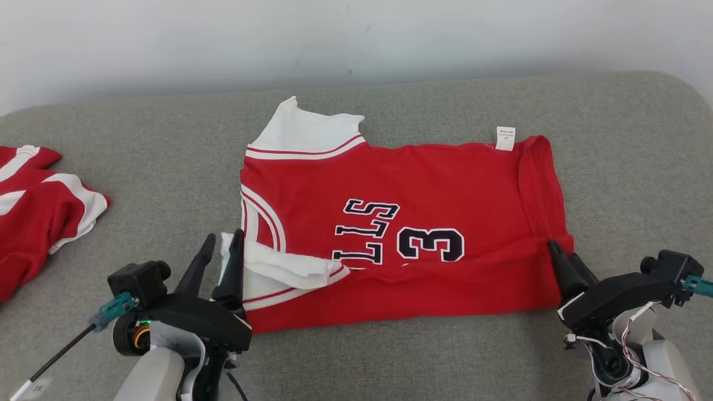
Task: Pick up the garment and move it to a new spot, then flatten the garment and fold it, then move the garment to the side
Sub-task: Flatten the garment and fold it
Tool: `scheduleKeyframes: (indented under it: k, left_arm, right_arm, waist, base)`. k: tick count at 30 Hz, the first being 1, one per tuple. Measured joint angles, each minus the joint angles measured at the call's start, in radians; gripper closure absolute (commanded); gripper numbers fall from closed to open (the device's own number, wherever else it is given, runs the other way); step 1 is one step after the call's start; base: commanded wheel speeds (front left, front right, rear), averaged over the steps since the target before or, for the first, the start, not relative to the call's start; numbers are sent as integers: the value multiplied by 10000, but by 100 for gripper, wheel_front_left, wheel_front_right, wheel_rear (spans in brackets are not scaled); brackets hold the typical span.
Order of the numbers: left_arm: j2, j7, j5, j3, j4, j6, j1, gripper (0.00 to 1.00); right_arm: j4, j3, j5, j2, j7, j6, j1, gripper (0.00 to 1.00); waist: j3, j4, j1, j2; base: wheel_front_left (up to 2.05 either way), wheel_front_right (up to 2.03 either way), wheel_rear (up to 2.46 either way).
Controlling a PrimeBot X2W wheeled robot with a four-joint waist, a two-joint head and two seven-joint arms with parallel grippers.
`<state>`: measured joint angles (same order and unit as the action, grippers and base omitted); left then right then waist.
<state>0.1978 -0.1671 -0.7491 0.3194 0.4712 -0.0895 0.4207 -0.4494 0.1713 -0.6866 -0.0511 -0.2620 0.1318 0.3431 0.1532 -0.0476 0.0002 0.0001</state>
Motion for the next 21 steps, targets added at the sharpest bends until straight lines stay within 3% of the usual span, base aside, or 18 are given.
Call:
scheduleKeyframes:
  k: [6,14,21]
  left_arm:
    - [213,-541,142,-56,293,-82,-238,0]
    - [326,-667,435,259,105,27,-1569,0]
    - [472,-407,926,819,309,117,-1875,0]
  right_arm:
    - [583,-290,583,-326,311,0,-584,0]
    - [1214,-723,1730,-1235,784,0,-1520,0]
    - [949,-986,2109,-1346,1103,0,-1331,0]
  waist:
    - [-167,25,-1,0]
    - [-259,121,-2,0]
    - [-75,230,-2,-1]
  base:
    - [0,0,0]
    - [0,0,0]
    - [0,0,0]
